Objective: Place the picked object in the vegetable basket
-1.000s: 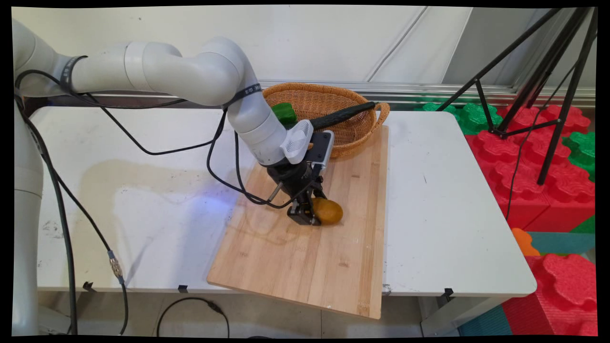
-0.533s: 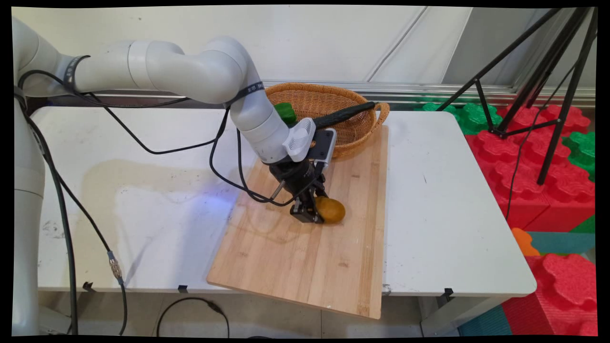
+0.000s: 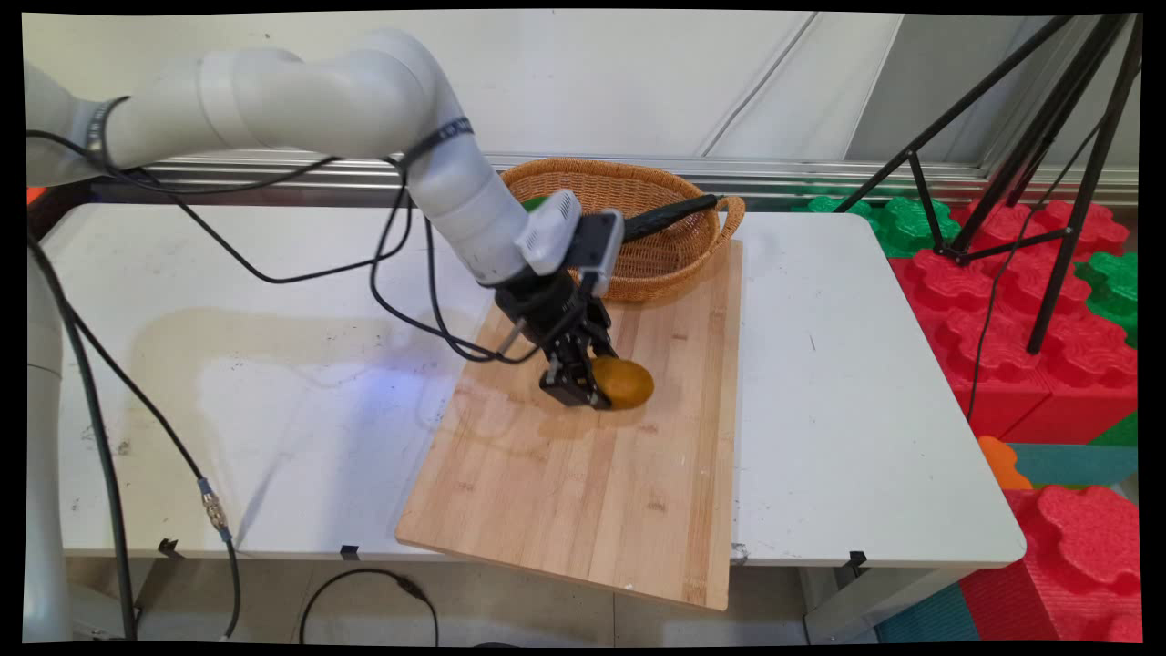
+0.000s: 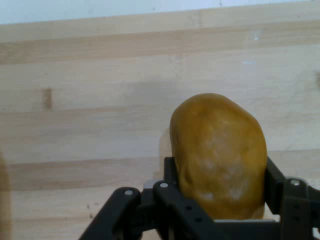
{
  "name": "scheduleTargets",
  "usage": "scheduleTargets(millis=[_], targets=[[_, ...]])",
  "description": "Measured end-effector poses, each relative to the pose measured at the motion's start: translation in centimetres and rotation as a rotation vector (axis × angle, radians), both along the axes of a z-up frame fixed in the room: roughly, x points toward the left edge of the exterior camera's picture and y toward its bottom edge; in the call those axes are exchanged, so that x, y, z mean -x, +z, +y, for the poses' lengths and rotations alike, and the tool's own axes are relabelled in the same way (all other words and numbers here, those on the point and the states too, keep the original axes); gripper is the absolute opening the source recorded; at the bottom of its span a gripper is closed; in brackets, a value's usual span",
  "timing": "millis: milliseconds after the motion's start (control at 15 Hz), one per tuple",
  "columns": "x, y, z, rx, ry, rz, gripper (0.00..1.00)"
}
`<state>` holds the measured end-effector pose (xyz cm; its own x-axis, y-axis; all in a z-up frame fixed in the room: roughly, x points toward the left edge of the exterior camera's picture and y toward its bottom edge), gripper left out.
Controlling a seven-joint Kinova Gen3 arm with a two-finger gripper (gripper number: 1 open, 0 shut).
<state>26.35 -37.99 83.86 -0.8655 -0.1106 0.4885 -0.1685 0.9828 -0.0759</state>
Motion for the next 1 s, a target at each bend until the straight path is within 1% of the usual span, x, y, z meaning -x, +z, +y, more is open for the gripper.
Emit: scheduleTargets(millis=[267, 800, 1000], targets=[[-1.8, 2.2, 0.6, 0.000, 0.014, 0.036, 0.00], [-8.4, 7.9, 3.0, -0.024, 0.074, 0.142, 0.00], [-10.2, 9.5, 3.4, -0.028, 0.097, 0.175, 0.00]])
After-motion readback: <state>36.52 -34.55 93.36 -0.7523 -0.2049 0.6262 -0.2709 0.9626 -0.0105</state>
